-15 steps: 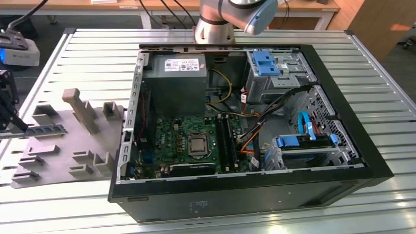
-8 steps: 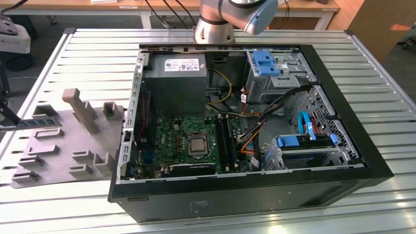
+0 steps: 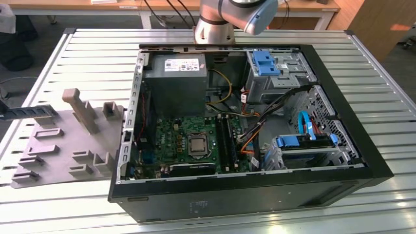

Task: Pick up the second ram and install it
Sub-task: 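Pick up the second ram and move it above second insertion slot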

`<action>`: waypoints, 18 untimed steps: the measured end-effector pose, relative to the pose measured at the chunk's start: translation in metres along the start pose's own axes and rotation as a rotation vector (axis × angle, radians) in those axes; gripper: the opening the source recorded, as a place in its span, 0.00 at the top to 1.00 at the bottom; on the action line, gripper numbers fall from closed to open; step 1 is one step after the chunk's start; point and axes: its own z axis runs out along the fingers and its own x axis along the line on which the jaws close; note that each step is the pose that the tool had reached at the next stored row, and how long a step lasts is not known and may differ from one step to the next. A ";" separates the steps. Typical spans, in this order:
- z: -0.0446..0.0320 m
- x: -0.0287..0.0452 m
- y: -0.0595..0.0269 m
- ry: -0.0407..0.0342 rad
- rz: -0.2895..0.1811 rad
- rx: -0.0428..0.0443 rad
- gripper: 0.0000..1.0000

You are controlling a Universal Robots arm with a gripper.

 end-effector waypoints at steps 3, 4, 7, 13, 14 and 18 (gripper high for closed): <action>-0.0104 -0.0001 0.0002 -0.0006 0.000 0.0000 0.89; -0.0131 -0.0001 0.0002 -0.0007 0.000 0.0000 0.89; -0.0184 -0.0002 0.0002 -0.0009 0.000 0.0000 0.89; -0.0201 -0.0002 0.0000 -0.0009 0.000 0.0000 0.89; -0.0201 -0.0002 0.0000 -0.0009 0.000 0.0000 0.89; -0.0200 -0.0001 -0.0014 -0.0013 0.016 0.0001 0.89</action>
